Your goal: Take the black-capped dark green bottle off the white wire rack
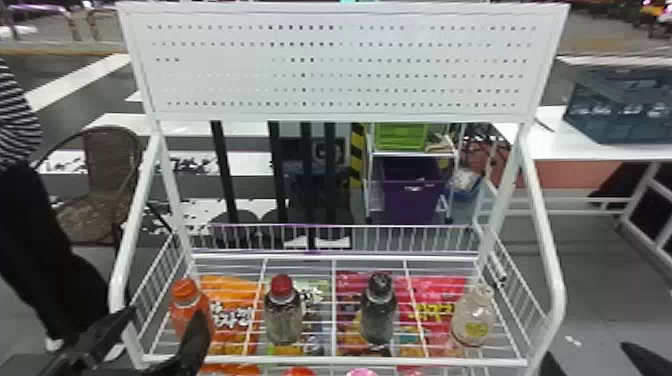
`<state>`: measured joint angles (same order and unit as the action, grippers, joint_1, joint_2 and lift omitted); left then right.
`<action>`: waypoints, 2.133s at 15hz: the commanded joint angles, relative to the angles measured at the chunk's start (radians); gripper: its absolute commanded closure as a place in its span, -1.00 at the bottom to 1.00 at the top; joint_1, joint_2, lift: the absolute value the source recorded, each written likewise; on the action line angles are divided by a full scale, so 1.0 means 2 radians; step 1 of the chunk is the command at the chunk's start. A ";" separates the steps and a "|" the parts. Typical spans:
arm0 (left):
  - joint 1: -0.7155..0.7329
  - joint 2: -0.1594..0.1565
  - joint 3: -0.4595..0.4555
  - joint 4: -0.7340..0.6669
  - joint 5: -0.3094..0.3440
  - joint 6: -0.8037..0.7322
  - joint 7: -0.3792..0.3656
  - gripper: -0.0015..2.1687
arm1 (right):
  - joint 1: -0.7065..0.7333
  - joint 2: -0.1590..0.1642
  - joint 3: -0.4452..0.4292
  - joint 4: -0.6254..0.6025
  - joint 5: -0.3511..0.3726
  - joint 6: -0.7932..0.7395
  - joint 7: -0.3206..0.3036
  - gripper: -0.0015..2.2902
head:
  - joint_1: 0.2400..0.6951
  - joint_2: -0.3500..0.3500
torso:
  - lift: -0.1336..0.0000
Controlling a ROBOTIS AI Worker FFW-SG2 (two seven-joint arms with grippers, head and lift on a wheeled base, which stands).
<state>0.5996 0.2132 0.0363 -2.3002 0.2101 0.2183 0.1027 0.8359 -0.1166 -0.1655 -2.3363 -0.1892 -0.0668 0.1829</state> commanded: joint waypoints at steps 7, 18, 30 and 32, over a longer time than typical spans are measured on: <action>0.001 0.001 0.000 0.001 -0.001 -0.007 0.000 -0.87 | -0.001 0.004 -0.004 0.001 -0.014 -0.004 0.007 -0.93 | 0.14 0.00 | 1.00; -0.007 0.002 -0.001 0.008 0.000 -0.001 0.000 -0.87 | -0.169 0.018 0.153 0.316 0.085 -0.130 -0.058 -0.90 | 0.14 0.00 | 1.00; -0.008 0.007 -0.003 0.016 -0.004 0.026 -0.003 -0.87 | -0.342 0.033 0.227 0.469 0.090 -0.142 -0.104 -0.89 | 0.14 0.00 | 1.00; -0.012 0.008 -0.003 0.022 -0.004 0.026 -0.004 -0.87 | -0.361 0.038 0.227 0.486 0.089 -0.142 -0.104 -0.89 | 0.14 0.00 | 1.00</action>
<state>0.5803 0.2277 0.0306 -2.2634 0.2025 0.2693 0.0951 0.1410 -0.0480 0.2881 -1.3887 -0.0091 -0.3504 -0.0248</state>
